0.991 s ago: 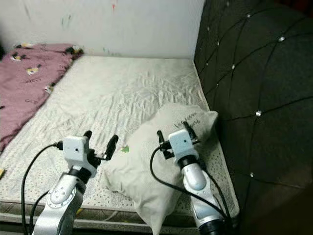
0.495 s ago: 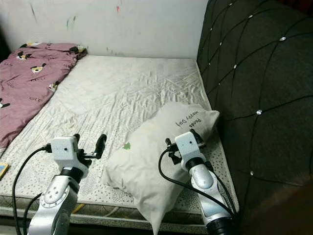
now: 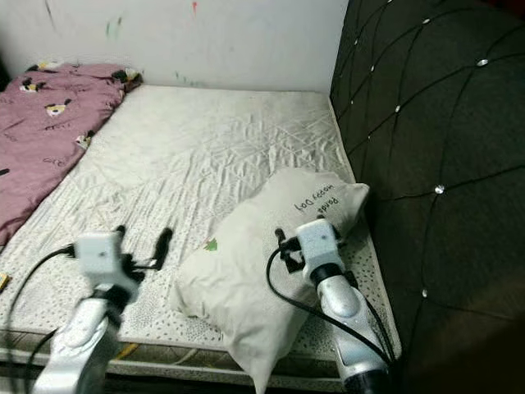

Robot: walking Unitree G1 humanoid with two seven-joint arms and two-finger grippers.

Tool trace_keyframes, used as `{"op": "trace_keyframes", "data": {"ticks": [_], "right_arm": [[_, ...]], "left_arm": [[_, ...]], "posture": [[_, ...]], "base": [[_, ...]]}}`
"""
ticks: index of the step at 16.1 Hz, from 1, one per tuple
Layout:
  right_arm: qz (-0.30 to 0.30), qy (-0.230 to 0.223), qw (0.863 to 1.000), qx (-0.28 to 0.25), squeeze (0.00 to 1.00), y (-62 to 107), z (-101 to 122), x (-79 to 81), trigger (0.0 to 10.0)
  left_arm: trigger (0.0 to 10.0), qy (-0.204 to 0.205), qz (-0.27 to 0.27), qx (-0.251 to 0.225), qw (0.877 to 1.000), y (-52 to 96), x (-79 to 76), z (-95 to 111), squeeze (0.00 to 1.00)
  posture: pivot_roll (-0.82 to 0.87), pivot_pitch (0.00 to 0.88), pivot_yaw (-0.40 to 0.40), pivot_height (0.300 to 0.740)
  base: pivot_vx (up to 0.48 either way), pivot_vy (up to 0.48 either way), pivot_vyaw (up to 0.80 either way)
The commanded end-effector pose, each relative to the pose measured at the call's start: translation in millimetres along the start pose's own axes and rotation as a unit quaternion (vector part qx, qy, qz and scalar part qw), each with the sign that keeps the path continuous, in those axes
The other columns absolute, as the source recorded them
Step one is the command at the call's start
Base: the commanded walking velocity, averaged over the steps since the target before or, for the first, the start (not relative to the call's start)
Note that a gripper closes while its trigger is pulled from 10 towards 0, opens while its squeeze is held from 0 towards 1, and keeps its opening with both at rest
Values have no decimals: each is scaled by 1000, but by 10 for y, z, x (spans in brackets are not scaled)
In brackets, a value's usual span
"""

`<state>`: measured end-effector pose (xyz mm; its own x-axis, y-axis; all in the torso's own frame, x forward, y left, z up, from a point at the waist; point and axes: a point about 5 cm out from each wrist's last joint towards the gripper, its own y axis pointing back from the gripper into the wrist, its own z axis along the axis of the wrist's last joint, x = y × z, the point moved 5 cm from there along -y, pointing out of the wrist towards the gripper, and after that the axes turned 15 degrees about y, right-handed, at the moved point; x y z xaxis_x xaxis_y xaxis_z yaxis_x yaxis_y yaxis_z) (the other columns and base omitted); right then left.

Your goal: Clean up the room

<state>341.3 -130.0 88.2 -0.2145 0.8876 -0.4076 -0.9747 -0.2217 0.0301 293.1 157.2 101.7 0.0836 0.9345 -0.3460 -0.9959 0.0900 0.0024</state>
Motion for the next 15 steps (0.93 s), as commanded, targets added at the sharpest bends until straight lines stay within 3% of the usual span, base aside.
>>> {"op": "trace_keyframes", "data": {"ticks": [1, 2, 6, 10, 13, 15], "right_arm": [[-10, -23, 999, -30, 0, 40, 156, -52, 10000], [-10, -35, 998, -41, 0, 125, 223, -32, 10000], [-10, -40, 998, -47, 0, 172, 282, 1, 10000], [-43, -37, 998, -25, 0, 160, 244, -146, 10000], [-43, -34, 998, -20, 0, 172, 219, -144, 10000], [-43, -33, 998, -16, 0, 180, 211, -128, 10000]], "left_arm": [[10000, -17, -1, -33, 999, 52, 26, 157, 0], [10000, -53, 13, -59, 997, 120, 57, 258, 0], [10000, -7, 43, -82, 996, 208, 121, 278, 0], [10000, -16, 30, -77, 996, 221, 63, 266, 0], [10000, -11, 23, -68, 997, 205, 50, 236, 0], [10000, -12, 23, -67, 997, 192, 45, 232, 0]], "posture": [[21, 77, -6, 740], [20, 75, -9, 740], [18, 71, -21, 740], [16, 84, -25, 740], [10, 96, -20, 740], [9, 97, -19, 740]], "base": [[0, 0, 0], [0, 0, 0], [0, 0, 0], [0, 0, 0], [0, 0, -748], [0, 0, 0]]}}
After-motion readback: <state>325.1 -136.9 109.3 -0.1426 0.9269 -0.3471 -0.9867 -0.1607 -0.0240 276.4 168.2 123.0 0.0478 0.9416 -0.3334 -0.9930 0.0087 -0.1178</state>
